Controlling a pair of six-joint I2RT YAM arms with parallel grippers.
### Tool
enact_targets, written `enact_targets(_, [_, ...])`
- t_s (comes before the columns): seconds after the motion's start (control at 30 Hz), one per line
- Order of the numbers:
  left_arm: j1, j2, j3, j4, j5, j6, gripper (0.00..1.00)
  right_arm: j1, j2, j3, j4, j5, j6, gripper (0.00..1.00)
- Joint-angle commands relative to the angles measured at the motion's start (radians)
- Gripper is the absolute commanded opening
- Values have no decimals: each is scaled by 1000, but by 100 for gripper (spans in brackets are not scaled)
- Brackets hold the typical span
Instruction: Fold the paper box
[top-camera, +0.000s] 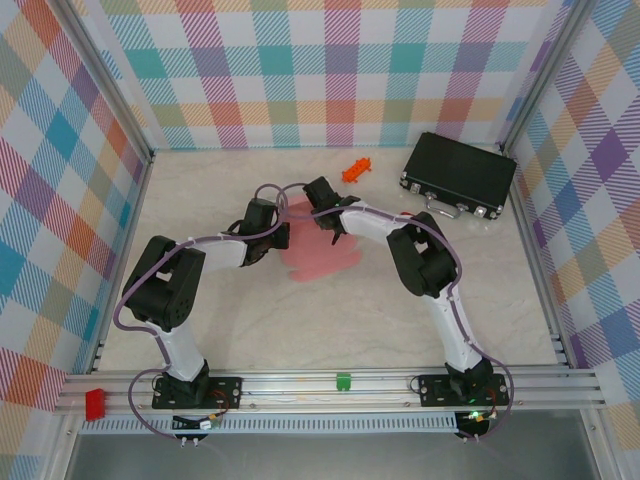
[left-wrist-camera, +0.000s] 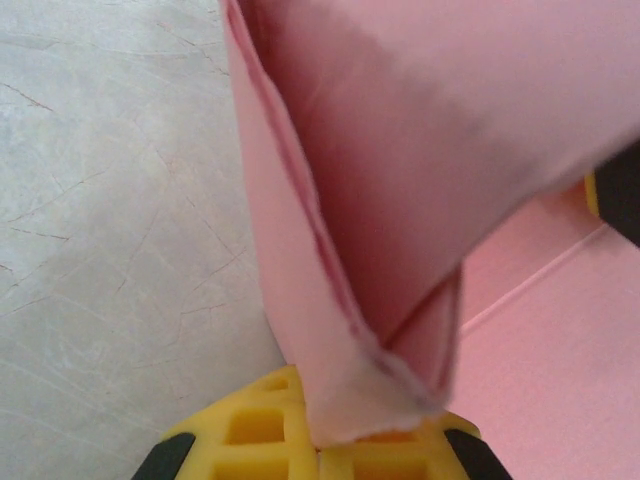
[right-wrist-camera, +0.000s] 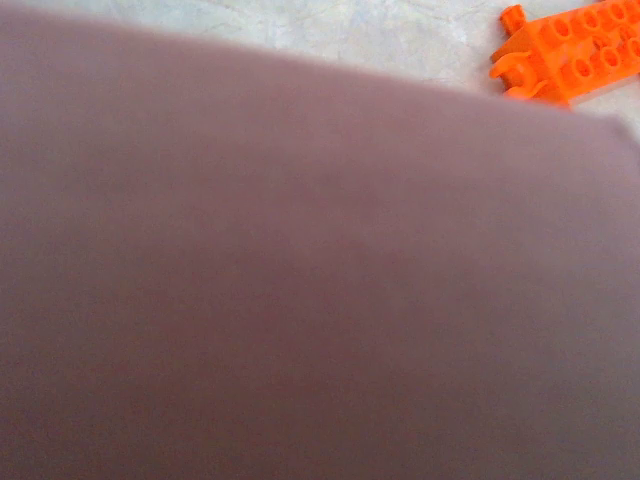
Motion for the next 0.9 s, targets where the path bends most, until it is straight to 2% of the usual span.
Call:
enact_targets(0.0, [-17,-16,29,3,12,16,2,5,-52,-22,-21,-42,-20,40])
enact_targets(0.07, [-17,-17,30,0,10,16,2,5,-60,-28,-21,-46,-20,46])
enact_targets(0.53, [-16,-19,29,-10,-6,10,1,6,-134,-125,3,-55,-8,71])
enact_targets(0.87, [-17,-26,40,-33,-18,-15,1,6,-269,-294,94,-167,-18,83])
